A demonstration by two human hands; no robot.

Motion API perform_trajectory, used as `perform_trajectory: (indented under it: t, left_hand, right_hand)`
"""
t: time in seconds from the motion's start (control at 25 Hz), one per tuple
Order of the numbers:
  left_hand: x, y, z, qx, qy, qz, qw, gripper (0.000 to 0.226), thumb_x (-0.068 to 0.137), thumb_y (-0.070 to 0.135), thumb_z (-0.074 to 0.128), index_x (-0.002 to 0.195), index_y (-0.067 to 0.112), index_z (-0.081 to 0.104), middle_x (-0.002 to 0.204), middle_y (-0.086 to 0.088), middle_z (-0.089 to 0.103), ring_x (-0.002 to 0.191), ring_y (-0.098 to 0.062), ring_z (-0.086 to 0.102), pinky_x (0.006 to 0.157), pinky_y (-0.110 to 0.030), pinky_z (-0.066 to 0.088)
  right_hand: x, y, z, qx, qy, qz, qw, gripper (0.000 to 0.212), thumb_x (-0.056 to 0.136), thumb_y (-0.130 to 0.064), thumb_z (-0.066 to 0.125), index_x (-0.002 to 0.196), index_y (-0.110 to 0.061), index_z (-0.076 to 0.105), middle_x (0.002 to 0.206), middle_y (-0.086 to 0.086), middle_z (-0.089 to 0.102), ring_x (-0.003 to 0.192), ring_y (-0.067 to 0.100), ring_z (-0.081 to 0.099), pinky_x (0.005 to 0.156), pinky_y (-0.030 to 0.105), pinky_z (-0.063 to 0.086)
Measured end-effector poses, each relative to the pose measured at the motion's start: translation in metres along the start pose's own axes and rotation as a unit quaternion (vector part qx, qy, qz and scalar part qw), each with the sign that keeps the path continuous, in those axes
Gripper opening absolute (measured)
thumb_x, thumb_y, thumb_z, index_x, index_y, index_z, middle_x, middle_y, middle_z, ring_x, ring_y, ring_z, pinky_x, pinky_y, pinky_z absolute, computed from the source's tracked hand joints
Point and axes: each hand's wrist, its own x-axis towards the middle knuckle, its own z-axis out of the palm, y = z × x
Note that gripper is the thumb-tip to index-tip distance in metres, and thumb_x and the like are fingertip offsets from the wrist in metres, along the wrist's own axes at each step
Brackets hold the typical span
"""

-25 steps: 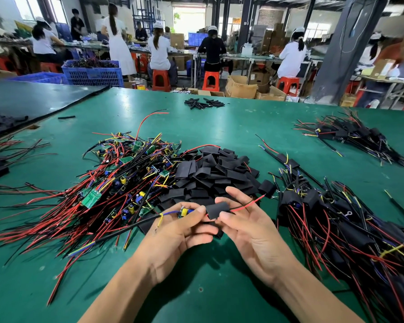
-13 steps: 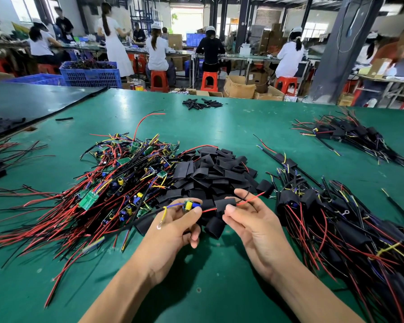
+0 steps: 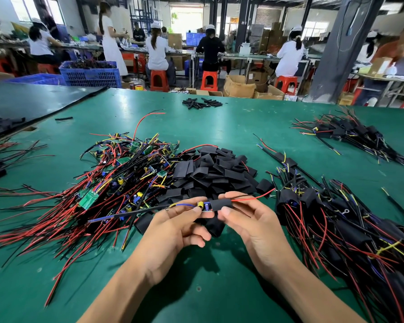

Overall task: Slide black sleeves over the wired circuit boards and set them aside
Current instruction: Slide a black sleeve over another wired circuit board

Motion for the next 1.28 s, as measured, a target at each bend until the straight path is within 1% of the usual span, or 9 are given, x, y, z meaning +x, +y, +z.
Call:
perform_trajectory:
  t: [0.2, 0.44, 0.52, 0.64, 0.8, 0.92, 1.08, 1.16, 1.28]
  left_hand:
    - [0.0003, -0.0016, -0.0018, 0.030, -0.004, 0.013, 0.999, 0.037, 0.085, 0.018, 0.065, 0.115, -0.001, 0.059, 0.104, -0.019, 0.073, 0.056, -0.018, 0.058, 0.050, -0.024, 0.049]
    - [-0.0001, -0.0018, -0.0020, 0.045, 0.025, 0.019, 0.999, 0.031, 0.079, 0.022, 0.073, 0.102, 0.002, 0.067, 0.097, -0.014, 0.073, 0.054, -0.014, 0.054, 0.049, -0.021, 0.045]
    - [-0.0003, -0.0009, -0.0016, 0.045, 0.032, 0.021, 0.998, 0.032, 0.079, 0.022, 0.073, 0.102, 0.001, 0.067, 0.095, -0.013, 0.073, 0.053, -0.013, 0.053, 0.050, -0.021, 0.044]
    - [-0.0013, 0.0001, -0.0008, 0.056, 0.034, 0.025, 0.998, 0.030, 0.081, 0.022, 0.072, 0.101, 0.000, 0.068, 0.095, -0.013, 0.073, 0.053, -0.013, 0.052, 0.050, -0.021, 0.044]
    - [-0.0014, -0.0007, -0.0020, 0.086, 0.034, 0.033, 0.995, 0.022, 0.084, 0.022, 0.071, 0.094, 0.002, 0.070, 0.093, -0.015, 0.072, 0.054, -0.017, 0.054, 0.052, -0.023, 0.046]
    - [-0.0010, -0.0006, -0.0022, 0.087, 0.032, 0.054, 0.994, 0.014, 0.080, 0.021, 0.073, 0.085, 0.007, 0.076, 0.092, -0.019, 0.072, 0.055, -0.019, 0.055, 0.053, -0.024, 0.047]
    - [-0.0004, -0.0016, -0.0036, 0.086, 0.029, 0.064, 0.994, 0.011, 0.080, 0.019, 0.073, 0.083, 0.009, 0.077, 0.089, -0.018, 0.071, 0.055, -0.019, 0.056, 0.053, -0.024, 0.048]
    - [-0.0002, -0.0022, -0.0041, 0.088, 0.030, 0.066, 0.994, 0.009, 0.083, 0.014, 0.072, 0.085, 0.006, 0.077, 0.088, -0.018, 0.071, 0.054, -0.019, 0.056, 0.053, -0.024, 0.048]
    - [-0.0005, -0.0023, -0.0034, 0.088, 0.029, 0.070, 0.993, 0.007, 0.083, 0.012, 0.072, 0.084, 0.007, 0.077, 0.087, -0.017, 0.072, 0.054, -0.019, 0.056, 0.054, -0.025, 0.049]
  right_hand:
    - [0.0010, 0.0001, 0.0000, 0.052, -0.032, 0.013, 0.998, 0.034, 0.075, -0.008, 0.075, 0.107, 0.000, 0.069, 0.101, 0.017, 0.072, 0.086, 0.023, 0.069, 0.086, 0.030, 0.057]
    - [0.0012, -0.0018, 0.0003, 0.039, -0.023, 0.005, 0.999, 0.014, 0.074, -0.010, 0.076, 0.088, -0.013, 0.077, 0.092, 0.018, 0.073, 0.087, 0.031, 0.073, 0.080, 0.030, 0.058]
    - [0.0007, -0.0017, 0.0005, 0.047, -0.025, 0.013, 0.998, 0.014, 0.073, -0.008, 0.076, 0.087, -0.013, 0.077, 0.092, 0.018, 0.074, 0.088, 0.033, 0.074, 0.079, 0.031, 0.059]
    - [-0.0001, -0.0028, 0.0013, 0.053, -0.026, 0.026, 0.998, 0.019, 0.074, -0.007, 0.075, 0.092, -0.005, 0.070, 0.095, 0.021, 0.074, 0.086, 0.035, 0.074, 0.077, 0.031, 0.059]
    - [-0.0001, -0.0066, 0.0018, 0.052, -0.017, 0.053, 0.997, 0.025, 0.068, -0.010, 0.076, 0.089, -0.004, 0.064, 0.089, 0.019, 0.075, 0.078, 0.032, 0.075, 0.071, 0.031, 0.060]
    - [0.0007, -0.0062, 0.0007, 0.054, -0.017, 0.061, 0.997, 0.024, 0.071, -0.009, 0.074, 0.092, -0.004, 0.064, 0.093, 0.022, 0.074, 0.080, 0.034, 0.075, 0.071, 0.033, 0.060]
    - [-0.0004, -0.0053, -0.0003, 0.044, -0.060, 0.054, 0.996, 0.029, 0.079, -0.013, 0.072, 0.107, -0.009, 0.073, 0.101, 0.020, 0.074, 0.088, 0.030, 0.074, 0.077, 0.030, 0.059]
    - [-0.0014, -0.0037, 0.0009, 0.041, -0.071, 0.058, 0.995, 0.024, 0.077, -0.012, 0.074, 0.101, -0.011, 0.077, 0.102, 0.021, 0.074, 0.091, 0.030, 0.074, 0.080, 0.030, 0.058]
    - [-0.0020, -0.0015, 0.0020, 0.032, -0.050, 0.043, 0.997, 0.022, 0.070, -0.013, 0.084, 0.091, -0.012, 0.078, 0.098, 0.023, 0.074, 0.091, 0.033, 0.075, 0.079, 0.030, 0.059]
